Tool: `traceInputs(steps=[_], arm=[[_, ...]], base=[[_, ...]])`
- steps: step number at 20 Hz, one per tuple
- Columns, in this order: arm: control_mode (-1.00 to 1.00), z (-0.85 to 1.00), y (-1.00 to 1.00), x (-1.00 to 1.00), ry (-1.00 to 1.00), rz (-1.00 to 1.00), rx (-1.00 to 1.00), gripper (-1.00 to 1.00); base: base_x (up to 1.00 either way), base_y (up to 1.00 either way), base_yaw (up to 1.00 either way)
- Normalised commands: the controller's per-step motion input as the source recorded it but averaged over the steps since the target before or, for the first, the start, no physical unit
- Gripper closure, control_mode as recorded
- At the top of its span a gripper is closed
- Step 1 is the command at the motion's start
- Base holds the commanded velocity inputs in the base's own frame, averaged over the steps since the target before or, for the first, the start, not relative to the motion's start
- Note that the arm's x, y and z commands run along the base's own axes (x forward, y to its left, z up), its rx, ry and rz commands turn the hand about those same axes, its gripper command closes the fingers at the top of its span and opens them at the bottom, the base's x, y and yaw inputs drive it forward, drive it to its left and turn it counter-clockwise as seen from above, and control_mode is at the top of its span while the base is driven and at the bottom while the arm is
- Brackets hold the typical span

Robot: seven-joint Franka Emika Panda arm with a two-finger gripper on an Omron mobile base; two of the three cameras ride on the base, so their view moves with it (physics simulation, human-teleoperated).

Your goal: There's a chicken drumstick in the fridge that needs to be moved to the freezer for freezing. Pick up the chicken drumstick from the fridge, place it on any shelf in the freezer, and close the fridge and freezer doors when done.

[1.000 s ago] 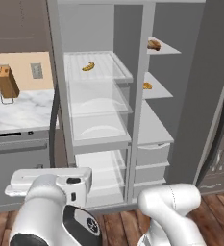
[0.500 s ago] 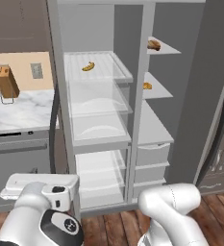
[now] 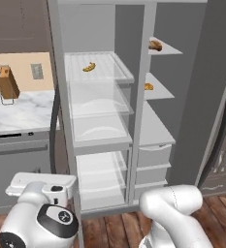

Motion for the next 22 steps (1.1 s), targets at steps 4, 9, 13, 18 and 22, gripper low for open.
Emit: traceInputs(steps=[4, 9, 13, 18, 22], arm=[[-1.0, -0.26, 0.19, 0.43, 0.0, -0.04, -0.01, -1.0], [-1.0, -0.14, 0.1, 0.22, 0.0, -0.08, 0.0, -1.0], [-1.0, -0.06, 0.09, 0.36, 0.0, -0.09, 0.0, -1.0], [-1.0, -0.01, 0.04, 0.44, 0.0, -0.11, 0.0, -1.0], [-1.0, -0.04, 0.0, 0.43, 0.01, -0.09, 0.0, -1.0]], base=[[0.0, 0.0, 0.0], [0.0, 0.0, 0.0], [0.0, 0.0, 0.0], [0.0, 0.0, 0.0], [0.0, 0.0, 0.0]])
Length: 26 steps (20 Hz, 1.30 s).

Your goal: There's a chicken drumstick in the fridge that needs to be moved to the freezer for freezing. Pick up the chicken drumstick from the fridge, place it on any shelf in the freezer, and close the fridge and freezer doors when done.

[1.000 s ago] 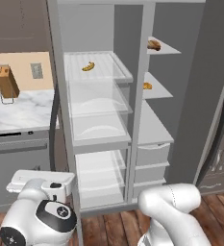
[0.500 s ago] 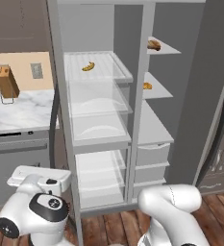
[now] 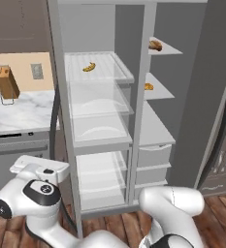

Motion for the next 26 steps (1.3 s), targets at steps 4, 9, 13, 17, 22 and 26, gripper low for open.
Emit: traceInputs(steps=[4, 9, 13, 17, 22, 26], arm=[[-1.0, -0.06, 0.0, 0.42, 0.01, -0.08, 0.0, -1.0], [-1.0, -0.01, -0.09, 0.21, 0.0, -0.07, 0.0, -1.0], [-1.0, -0.01, -0.44, 0.03, 0.0, -0.11, 0.0, -1.0], [-1.0, -0.06, -0.61, 0.29, 0.01, -0.17, 0.0, -1.0], [-1.0, 0.0, -0.64, 0.39, 0.0, -0.15, 0.0, -1.0], [-1.0, 0.0, -0.69, 0.36, 0.0, -0.12, 0.02, -1.0]], base=[[0.0, 0.0, 0.0], [0.0, 0.0, 0.0], [0.0, 0.0, 0.0], [0.0, 0.0, 0.0], [0.0, 0.0, 0.0], [0.0, 0.0, 0.0]])
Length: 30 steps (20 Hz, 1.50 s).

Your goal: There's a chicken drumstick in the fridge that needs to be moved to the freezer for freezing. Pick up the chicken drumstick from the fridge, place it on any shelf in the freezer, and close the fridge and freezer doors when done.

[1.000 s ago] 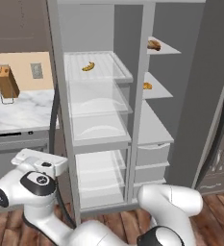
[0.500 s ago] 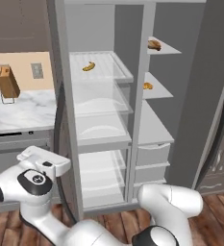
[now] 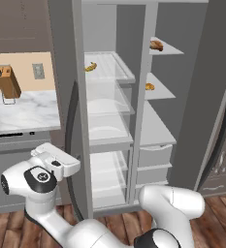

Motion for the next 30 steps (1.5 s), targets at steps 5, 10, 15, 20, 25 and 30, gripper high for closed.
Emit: traceInputs(steps=[5, 10, 15, 20, 25, 30], arm=[[-1.0, 0.01, -0.77, 0.36, 0.01, -0.12, 0.06, -1.0], [-1.0, 0.0, -0.87, 0.43, 0.1, -0.02, 0.07, -1.0], [-1.0, 0.0, -0.74, 0.48, 0.05, 0.0, 0.06, -1.0], [-1.0, 0.05, -0.73, 0.52, 0.0, 0.0, 0.07, -1.0], [-1.0, 0.35, -0.5, 0.6, 0.0, 0.0, 0.1, -1.0], [-1.0, 0.32, -0.33, 0.75, 0.0, 0.0, 0.06, -1.0]], base=[[0.0, 0.0, 0.0], [0.0, 0.0, 0.0], [0.0, 0.0, 0.0], [0.0, 0.0, 0.0], [0.0, 0.0, 0.0], [0.0, 0.0, 0.0]])
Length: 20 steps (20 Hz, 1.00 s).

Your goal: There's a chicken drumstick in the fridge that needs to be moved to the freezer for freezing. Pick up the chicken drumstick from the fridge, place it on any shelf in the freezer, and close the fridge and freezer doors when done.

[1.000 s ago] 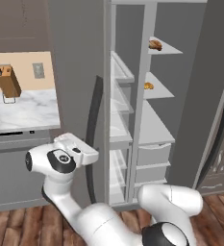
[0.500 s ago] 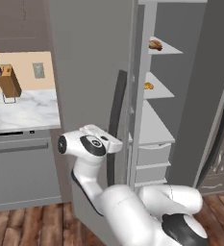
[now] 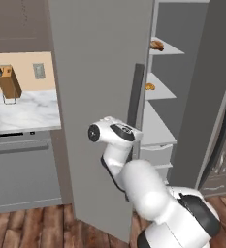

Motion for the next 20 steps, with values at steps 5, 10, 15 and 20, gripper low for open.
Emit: traceInputs(steps=[5, 10, 15, 20], arm=[[-1.0, 0.4, -0.33, 0.7, 0.0, 0.05, 0.07, -1.0], [-1.0, 0.51, -0.22, 0.67, 0.0, 0.07, 0.06, -1.0], [-1.0, 0.42, -0.17, 0.69, 0.0, 0.07, 0.04, -1.0], [-1.0, 0.2, -0.19, 0.81, 0.0, 0.05, 0.02, -1.0]], base=[[0.0, 0.0, 0.0], [0.0, 0.0, 0.0], [0.0, 0.0, 0.0], [0.0, 0.0, 0.0]])
